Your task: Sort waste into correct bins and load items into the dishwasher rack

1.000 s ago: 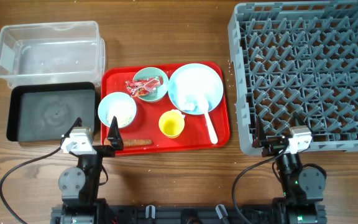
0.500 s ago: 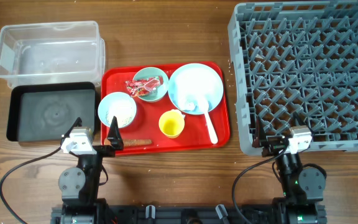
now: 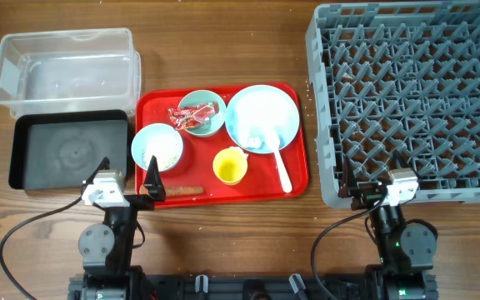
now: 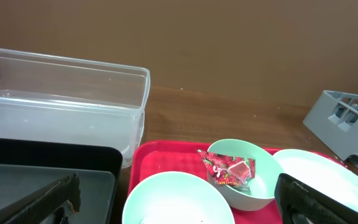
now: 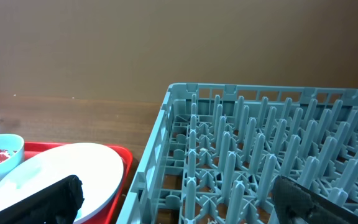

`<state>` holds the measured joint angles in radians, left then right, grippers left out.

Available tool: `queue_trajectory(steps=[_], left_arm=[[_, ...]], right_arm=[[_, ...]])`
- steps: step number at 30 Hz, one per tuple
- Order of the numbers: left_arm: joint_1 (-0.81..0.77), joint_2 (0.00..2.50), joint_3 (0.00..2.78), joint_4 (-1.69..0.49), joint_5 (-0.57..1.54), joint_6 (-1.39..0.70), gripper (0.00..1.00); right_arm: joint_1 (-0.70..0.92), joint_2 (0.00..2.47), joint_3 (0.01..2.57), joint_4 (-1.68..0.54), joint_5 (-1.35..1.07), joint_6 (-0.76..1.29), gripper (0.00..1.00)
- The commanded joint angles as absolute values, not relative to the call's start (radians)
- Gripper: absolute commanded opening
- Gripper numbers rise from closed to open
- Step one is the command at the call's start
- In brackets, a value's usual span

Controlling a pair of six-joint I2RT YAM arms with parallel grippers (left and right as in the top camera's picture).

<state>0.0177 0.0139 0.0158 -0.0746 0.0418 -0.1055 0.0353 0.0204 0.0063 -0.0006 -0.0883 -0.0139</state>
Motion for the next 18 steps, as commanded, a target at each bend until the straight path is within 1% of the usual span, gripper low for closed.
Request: queue_trajectory(steps=[1, 18], left_arm=[[0.013, 0.007, 0.006, -0.075, 0.036, -0.086, 1.0], [0.013, 0.007, 0.006, -0.074, 0.036, -0.086, 1.0]], right_arm=[[0.03, 0.018, 0.006, 0.002, -0.079, -0.026, 1.0], [0.03, 0.018, 0.006, 0.003, -0.09, -0.013, 1.0]])
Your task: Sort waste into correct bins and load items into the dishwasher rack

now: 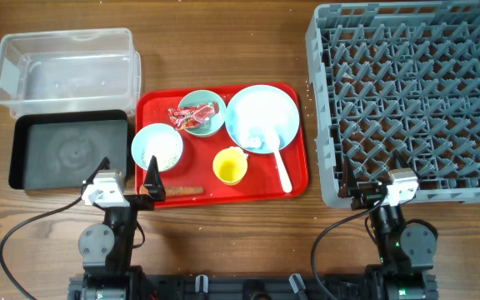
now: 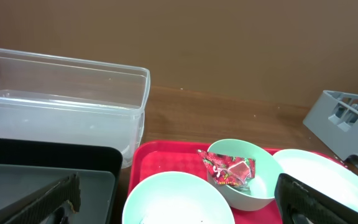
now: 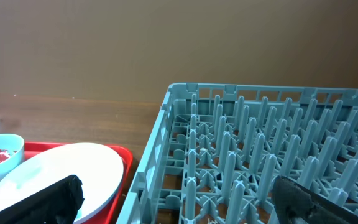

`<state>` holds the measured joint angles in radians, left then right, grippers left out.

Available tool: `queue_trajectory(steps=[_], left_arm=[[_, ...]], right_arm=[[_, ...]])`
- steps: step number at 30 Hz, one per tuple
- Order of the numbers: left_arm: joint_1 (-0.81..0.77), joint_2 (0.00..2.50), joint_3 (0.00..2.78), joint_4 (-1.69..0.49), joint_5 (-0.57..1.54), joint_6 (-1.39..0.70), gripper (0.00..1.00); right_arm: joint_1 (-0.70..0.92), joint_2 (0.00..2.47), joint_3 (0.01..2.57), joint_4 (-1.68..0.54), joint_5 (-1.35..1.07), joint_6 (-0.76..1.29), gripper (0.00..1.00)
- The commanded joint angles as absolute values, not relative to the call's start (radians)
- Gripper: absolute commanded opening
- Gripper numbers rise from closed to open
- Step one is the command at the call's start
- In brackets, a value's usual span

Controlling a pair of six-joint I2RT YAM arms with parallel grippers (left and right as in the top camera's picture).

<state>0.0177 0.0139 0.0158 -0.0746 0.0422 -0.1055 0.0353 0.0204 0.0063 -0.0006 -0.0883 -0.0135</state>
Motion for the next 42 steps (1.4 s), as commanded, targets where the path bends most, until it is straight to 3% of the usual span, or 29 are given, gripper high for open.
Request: queue_trajectory(steps=[1, 5, 15, 23, 32, 39, 42], left_arm=[[0.013, 0.007, 0.006, -0.075, 0.036, -0.086, 1.0], [0.013, 0.007, 0.007, -0.071, 0.029, -0.086, 1.0], [0.013, 0.136, 0.16, -0.198, 0.028, -0.113, 1.0], [0.013, 0.626, 0.573, -0.373, 0.094, -0.113, 1.0], [-0.009, 1.086, 1.13, -0.864, 0.1, -0.112, 1.0], [-0.009, 1.171, 1.148, -0.841, 0.143, -0.113, 1.0], [-0.009, 1.225, 1.148, -0.756, 0.26, -0.113, 1.0]], right_arm=[[0.03, 0.018, 0.006, 0.004, -0.089, 0.007, 1.0], [0.03, 0.018, 0.006, 0.004, -0.09, 0.136, 1.0], [0.03, 0.088, 0.175, -0.146, -0.087, 0.13, 1.0], [0.03, 0.396, 0.463, -0.335, -0.086, 0.13, 1.0], [0.03, 0.799, 0.842, -0.693, -0.093, 0.13, 1.0], [0.03, 0.874, 0.884, -0.717, -0.089, 0.131, 1.0], [0.03, 0.881, 0.884, -0.717, -0.09, 0.131, 1.0]])
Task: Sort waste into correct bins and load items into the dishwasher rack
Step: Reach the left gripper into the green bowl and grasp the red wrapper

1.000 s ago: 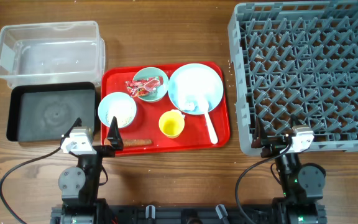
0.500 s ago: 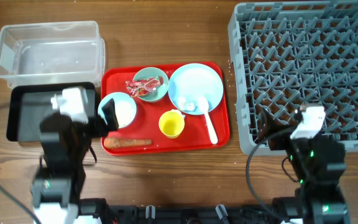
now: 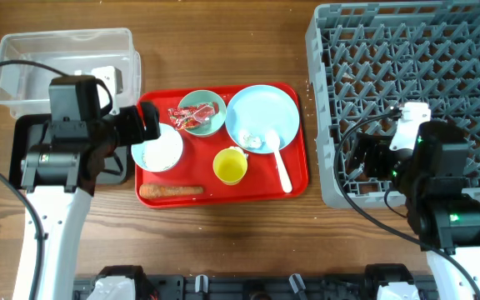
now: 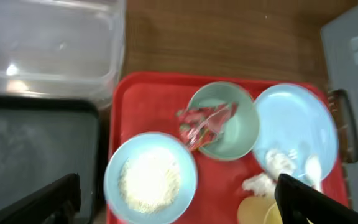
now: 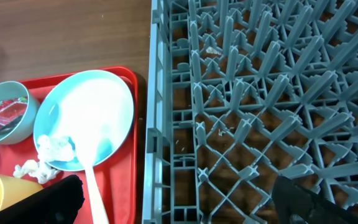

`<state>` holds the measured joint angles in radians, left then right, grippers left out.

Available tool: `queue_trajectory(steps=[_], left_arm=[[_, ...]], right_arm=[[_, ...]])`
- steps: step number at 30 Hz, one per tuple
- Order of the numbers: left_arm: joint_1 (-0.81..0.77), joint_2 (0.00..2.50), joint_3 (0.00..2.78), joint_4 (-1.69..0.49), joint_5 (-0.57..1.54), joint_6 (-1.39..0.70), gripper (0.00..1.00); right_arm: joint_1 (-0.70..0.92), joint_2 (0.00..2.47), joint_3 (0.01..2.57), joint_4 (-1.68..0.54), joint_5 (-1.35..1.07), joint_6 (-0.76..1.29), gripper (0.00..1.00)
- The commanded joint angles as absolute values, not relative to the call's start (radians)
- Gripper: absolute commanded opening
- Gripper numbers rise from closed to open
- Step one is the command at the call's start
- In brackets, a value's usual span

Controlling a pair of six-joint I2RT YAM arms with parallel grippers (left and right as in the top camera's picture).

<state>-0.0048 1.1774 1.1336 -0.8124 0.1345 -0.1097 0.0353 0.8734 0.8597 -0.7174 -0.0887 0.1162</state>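
Note:
A red tray (image 3: 297, 179) holds a bowl of rice (image 3: 161, 152), a small bowl (image 3: 209, 123) with a red wrapper (image 3: 186, 115), a plate (image 3: 265, 112) with crumpled tissue (image 3: 252, 140), a white spoon (image 3: 282, 172), a yellow cup (image 3: 230, 166) and an orange stick (image 3: 172, 191). My left gripper (image 3: 145, 127) hangs open above the tray's left edge; its wrist view looks down on the rice bowl (image 4: 150, 177) and the wrapper (image 4: 204, 118). Over the near left corner of the grey rack (image 3: 415, 75), my right gripper (image 3: 363, 158) is open and holds nothing.
A clear bin (image 3: 65, 50) stands at the far left, with a black bin (image 3: 19, 146) just in front of it, partly under my left arm. The rack (image 5: 266, 93) fills the right side. Bare wood runs along the table's near edge.
Both arms have risen from the table's near edge. The left gripper is now over the tray's left edge, the right one over the rack's near left corner. No object has moved.
At both earlier moments the two arms sat folded low at the near edge, grippers open, looking level across the tray and the rack. Now both are raised and look down on the tray and rack, still open and holding nothing.

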Motion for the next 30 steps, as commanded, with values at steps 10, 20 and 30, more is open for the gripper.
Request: queue_trajectory(steps=[10, 20, 30], left_arm=[[-0.009, 1.556, 1.148, -0.617, 0.34, -0.172, 0.94], [-0.036, 1.766, 1.148, -0.514, 0.378, -0.173, 0.75], [-0.099, 1.781, 1.148, -0.471, 0.35, -0.172, 0.44]], right_arm=[[0.03, 0.881, 0.884, -0.719, -0.09, 0.131, 1.0], [0.03, 0.882, 0.884, -0.718, -0.082, 0.133, 1.0], [0.03, 0.882, 0.884, -0.728, -0.083, 0.133, 1.0]])
